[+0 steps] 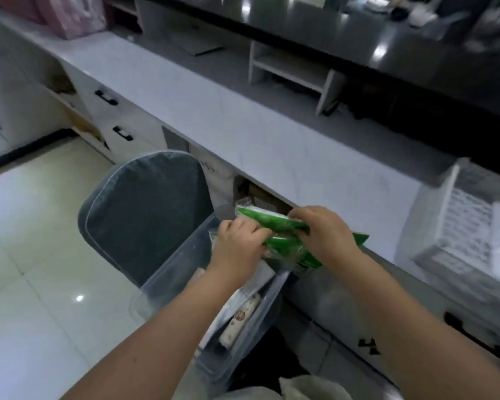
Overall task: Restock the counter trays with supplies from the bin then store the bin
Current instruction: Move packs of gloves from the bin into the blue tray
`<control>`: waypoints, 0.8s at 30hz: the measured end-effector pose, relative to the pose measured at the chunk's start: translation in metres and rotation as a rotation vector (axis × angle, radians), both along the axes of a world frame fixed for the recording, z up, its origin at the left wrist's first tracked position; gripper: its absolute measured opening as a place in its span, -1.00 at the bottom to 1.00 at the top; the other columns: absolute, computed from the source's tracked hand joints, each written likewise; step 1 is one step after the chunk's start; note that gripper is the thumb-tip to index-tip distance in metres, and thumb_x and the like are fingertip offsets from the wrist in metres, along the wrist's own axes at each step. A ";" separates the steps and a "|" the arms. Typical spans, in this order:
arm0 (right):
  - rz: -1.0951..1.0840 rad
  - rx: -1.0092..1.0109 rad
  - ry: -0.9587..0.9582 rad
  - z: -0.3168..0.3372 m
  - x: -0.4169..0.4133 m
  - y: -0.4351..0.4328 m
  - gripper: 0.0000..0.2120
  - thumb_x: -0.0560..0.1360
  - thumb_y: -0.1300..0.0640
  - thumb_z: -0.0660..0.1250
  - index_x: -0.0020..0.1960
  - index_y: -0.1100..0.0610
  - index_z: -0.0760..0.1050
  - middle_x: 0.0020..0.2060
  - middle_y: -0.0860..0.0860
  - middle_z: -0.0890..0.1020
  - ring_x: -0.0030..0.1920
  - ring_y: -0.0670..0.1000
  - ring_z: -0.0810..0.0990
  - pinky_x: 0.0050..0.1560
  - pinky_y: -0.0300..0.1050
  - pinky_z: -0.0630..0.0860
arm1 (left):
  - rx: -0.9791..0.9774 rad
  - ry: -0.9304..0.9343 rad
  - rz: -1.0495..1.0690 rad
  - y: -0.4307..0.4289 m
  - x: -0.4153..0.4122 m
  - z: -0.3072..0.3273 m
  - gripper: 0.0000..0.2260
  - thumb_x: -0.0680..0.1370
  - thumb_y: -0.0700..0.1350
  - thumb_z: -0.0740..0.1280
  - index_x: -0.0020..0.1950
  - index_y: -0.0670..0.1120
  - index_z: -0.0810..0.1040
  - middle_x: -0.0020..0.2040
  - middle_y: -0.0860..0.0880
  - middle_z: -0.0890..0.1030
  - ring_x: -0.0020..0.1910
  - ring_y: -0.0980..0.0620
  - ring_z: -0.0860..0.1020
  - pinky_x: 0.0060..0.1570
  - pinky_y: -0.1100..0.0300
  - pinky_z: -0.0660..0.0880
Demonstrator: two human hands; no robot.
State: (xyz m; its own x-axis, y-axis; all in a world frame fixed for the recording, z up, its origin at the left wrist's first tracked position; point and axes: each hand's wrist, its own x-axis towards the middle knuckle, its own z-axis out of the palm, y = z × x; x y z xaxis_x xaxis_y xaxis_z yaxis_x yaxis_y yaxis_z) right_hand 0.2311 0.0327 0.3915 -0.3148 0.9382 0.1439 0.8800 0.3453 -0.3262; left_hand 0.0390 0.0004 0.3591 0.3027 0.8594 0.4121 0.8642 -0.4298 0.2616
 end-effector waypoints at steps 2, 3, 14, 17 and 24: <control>-0.056 0.014 -0.011 0.016 0.025 -0.015 -0.70 0.41 0.26 0.38 0.13 0.08 0.57 -0.01 0.05 0.65 0.03 0.15 0.54 0.00 0.01 0.47 | 0.074 -0.002 -0.091 0.001 0.025 0.014 -0.81 0.30 -0.20 0.45 -0.11 -0.04 0.66 -0.23 -0.03 0.60 -0.23 -0.11 0.56 -0.21 0.03 0.45; -0.088 0.019 -0.018 0.024 0.038 -0.023 -0.70 0.41 0.26 0.38 0.13 0.09 0.57 -0.01 0.05 0.65 0.03 0.15 0.54 0.00 0.01 0.47 | 0.103 -0.001 -0.132 0.000 0.038 0.021 -0.81 0.30 -0.21 0.45 -0.11 -0.04 0.66 -0.23 -0.02 0.60 -0.24 -0.11 0.55 -0.22 0.04 0.45; -0.429 0.092 -0.002 0.107 0.203 -0.116 -0.73 0.42 0.23 0.32 0.10 0.07 0.55 -0.04 0.04 0.63 0.00 0.09 0.53 0.01 0.04 0.50 | 0.253 -0.094 -0.483 -0.022 0.227 0.088 -0.71 0.28 -0.22 0.52 -0.01 -0.13 0.64 -0.16 -0.06 0.65 -0.16 -0.12 0.59 -0.16 0.02 0.48; -0.516 0.078 -0.002 0.119 0.257 -0.147 -0.72 0.42 0.25 0.27 0.10 0.05 0.55 -0.02 0.03 0.63 0.02 0.09 0.51 0.05 0.02 0.48 | 0.324 -0.119 -0.602 -0.038 0.292 0.100 -0.84 0.35 -0.20 0.49 -0.10 -0.13 0.62 -0.18 -0.06 0.64 -0.18 -0.13 0.57 -0.17 0.03 0.45; -0.676 0.006 0.100 0.132 0.389 -0.233 -0.69 0.47 0.26 0.22 0.13 -0.02 0.54 0.05 -0.04 0.61 0.04 0.01 0.52 0.05 -0.06 0.47 | 0.450 -0.230 -0.721 -0.100 0.440 0.114 -0.89 0.39 -0.11 0.47 -0.15 -0.11 0.63 0.10 -0.15 0.61 0.12 -0.13 0.44 0.14 -0.02 0.34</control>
State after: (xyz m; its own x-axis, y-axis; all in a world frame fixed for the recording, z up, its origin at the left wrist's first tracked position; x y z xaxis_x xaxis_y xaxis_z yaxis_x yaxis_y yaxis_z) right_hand 0.6206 -0.2005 0.5234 0.3555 0.9229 0.1478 0.8685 -0.2677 -0.4171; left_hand 0.4788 -0.0996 0.4728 0.5767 0.2323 0.7833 0.2898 -0.9545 0.0698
